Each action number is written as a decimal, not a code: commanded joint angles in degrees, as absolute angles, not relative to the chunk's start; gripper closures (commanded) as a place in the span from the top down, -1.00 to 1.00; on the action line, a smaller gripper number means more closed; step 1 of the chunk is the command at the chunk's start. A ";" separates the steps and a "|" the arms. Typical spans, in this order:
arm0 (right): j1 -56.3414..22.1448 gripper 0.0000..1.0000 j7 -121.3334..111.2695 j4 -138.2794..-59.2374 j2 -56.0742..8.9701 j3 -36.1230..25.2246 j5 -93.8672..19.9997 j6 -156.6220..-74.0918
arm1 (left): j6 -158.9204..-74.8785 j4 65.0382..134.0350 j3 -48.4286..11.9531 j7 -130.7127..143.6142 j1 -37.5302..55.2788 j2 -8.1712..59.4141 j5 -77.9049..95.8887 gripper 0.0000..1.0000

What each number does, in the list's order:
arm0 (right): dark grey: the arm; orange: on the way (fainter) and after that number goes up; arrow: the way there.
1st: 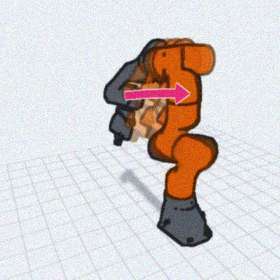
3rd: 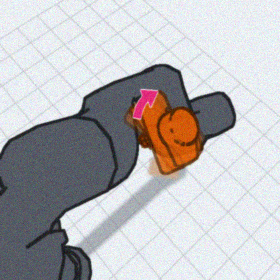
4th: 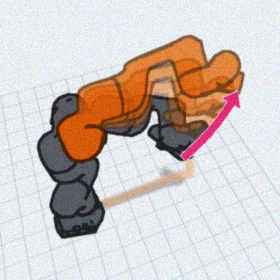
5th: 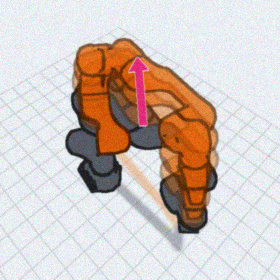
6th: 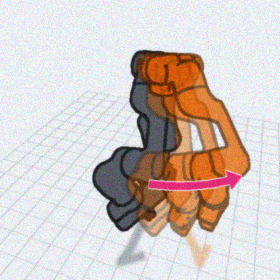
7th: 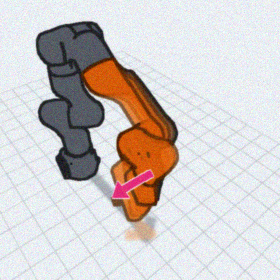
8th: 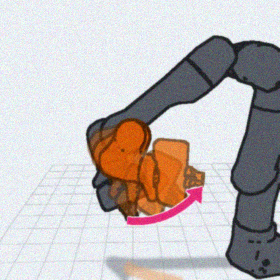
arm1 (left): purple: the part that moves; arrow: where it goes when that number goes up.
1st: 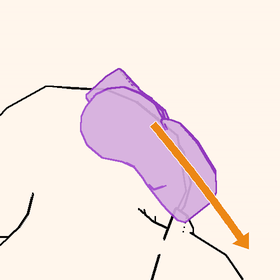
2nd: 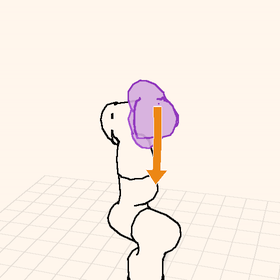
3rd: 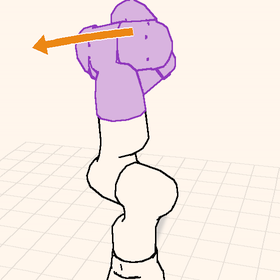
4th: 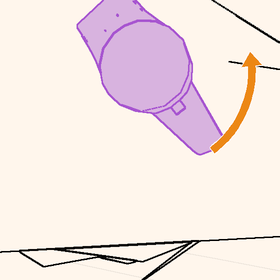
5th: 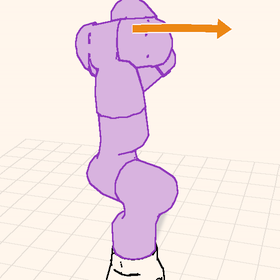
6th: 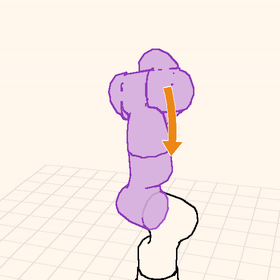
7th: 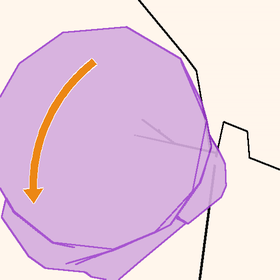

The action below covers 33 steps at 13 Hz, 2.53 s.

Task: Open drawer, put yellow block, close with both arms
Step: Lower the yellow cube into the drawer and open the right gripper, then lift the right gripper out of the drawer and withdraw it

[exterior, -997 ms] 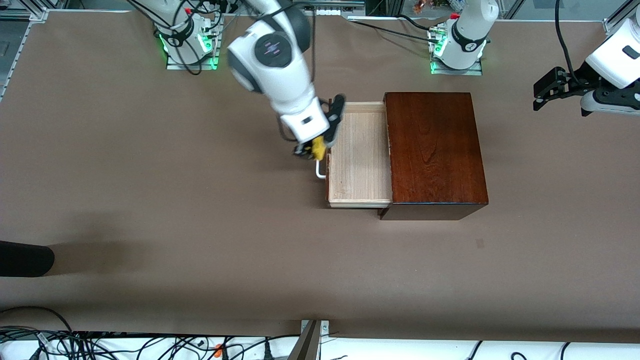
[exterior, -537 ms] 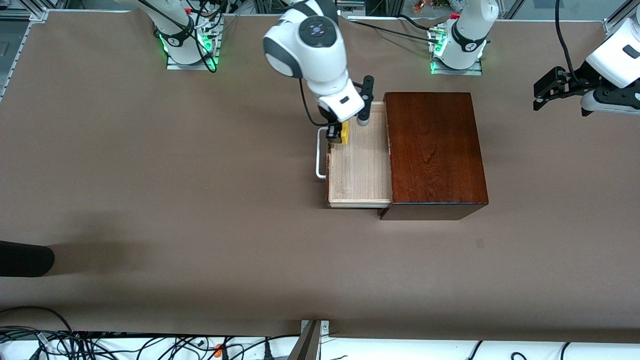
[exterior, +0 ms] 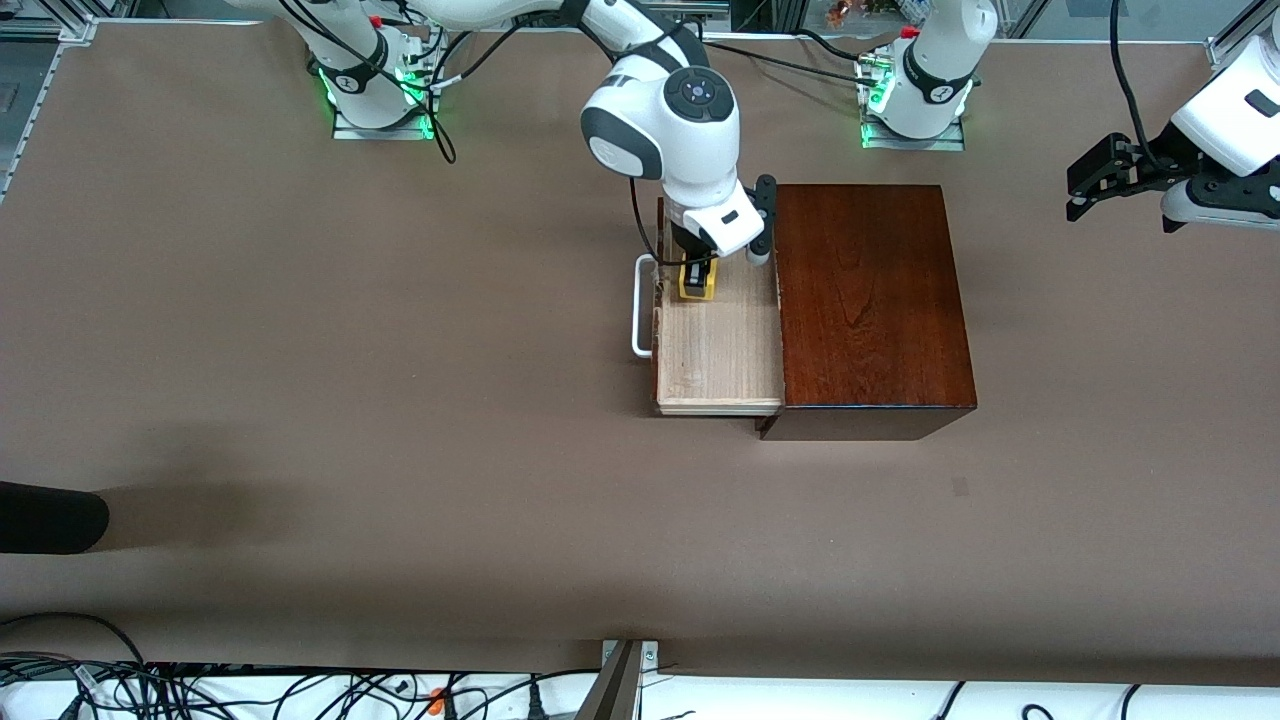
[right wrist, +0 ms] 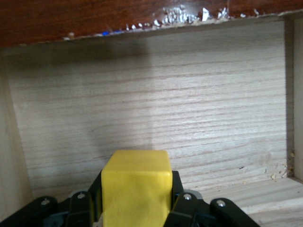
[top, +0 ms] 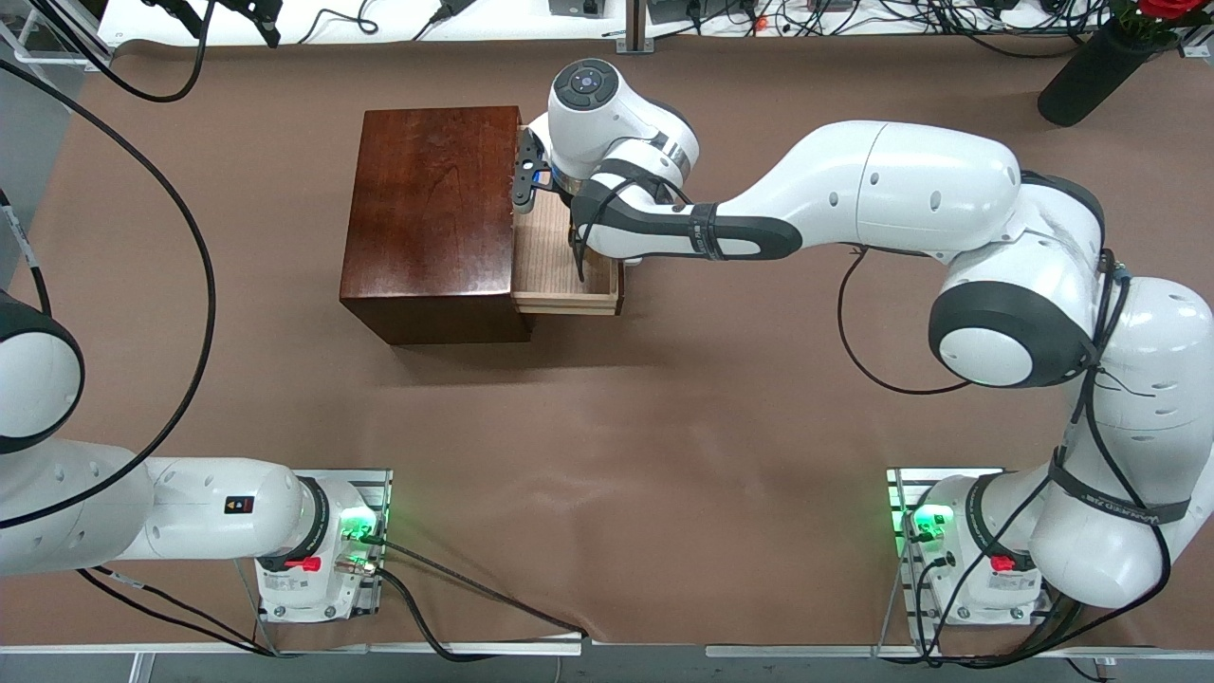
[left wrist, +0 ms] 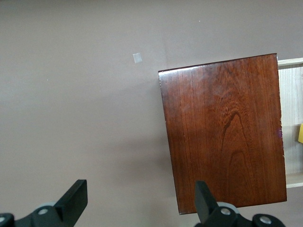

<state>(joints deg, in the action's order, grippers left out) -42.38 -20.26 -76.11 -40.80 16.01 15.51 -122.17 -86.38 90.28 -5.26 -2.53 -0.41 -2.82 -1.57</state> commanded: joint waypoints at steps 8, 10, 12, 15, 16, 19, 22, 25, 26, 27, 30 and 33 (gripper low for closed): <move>-42.98 -0.45 -19.60 -74.62 -43.15 15.73 18.98 -121.73 | -86.13 87.01 -4.83 -2.81 0.44 -1.14 -1.93 1.00; -42.98 -0.42 -19.69 -74.62 -43.42 15.73 19.07 -122.17 | -86.05 87.10 -4.83 -2.90 0.44 -1.14 -1.93 1.00; -42.89 -0.24 -19.95 -74.62 -43.42 15.65 19.16 -122.08 | -86.04 87.10 -4.83 -2.90 0.53 -1.14 -1.93 1.00; -42.45 1.00 -19.60 -74.09 -42.81 15.47 18.55 -121.20 | -86.04 87.10 -5.01 -3.25 0.79 -1.14 -1.85 1.00; -42.28 1.00 -19.60 -73.83 -42.28 15.47 18.28 -121.03 | -86.04 87.10 -5.01 -3.25 0.88 -1.14 -1.85 1.00; -41.40 1.00 -19.69 -69.20 -39.21 15.21 14.09 -113.51 | -86.04 87.10 -4.92 -3.16 0.88 -0.97 -1.85 1.00; -34.57 1.00 -20.21 -60.40 -35.96 15.47 11.43 -100.58 | -86.04 87.10 -5.01 -3.34 0.97 -0.70 -1.76 1.00; -25.69 1.00 -20.30 -59.68 -29.55 15.21 10.28 -97.83 | -86.04 87.01 -5.01 -3.34 2.10 -0.26 -1.76 1.00; -22.97 1.00 -20.04 -59.94 -26.75 14.94 10.28 -96.00 | -86.13 87.01 -5.01 -3.34 2.72 -0.18 -1.67 1.00; -20.07 1.00 -19.69 -59.94 -25.07 13.81 10.28 -91.97 | -86.13 87.01 -5.01 -3.43 4.73 0.09 -1.67 1.00; -13.20 1.00 -19.43 -62.38 -19.71 9.95 3.28 -86.05 | -86.75 86.75 -5.36 -3.60 14.46 1.58 -0.45 1.00; -12.92 1.00 -16.80 -79.82 -7.08 0.47 -3.85 -89.89 | -86.75 80.70 -5.45 -7.35 25.72 8.41 1.23 1.00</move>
<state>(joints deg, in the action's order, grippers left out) -12.81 -19.71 -65.19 -17.28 4.14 -0.43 -86.60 -87.70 87.03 -6.27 -3.15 20.53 2.61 0.24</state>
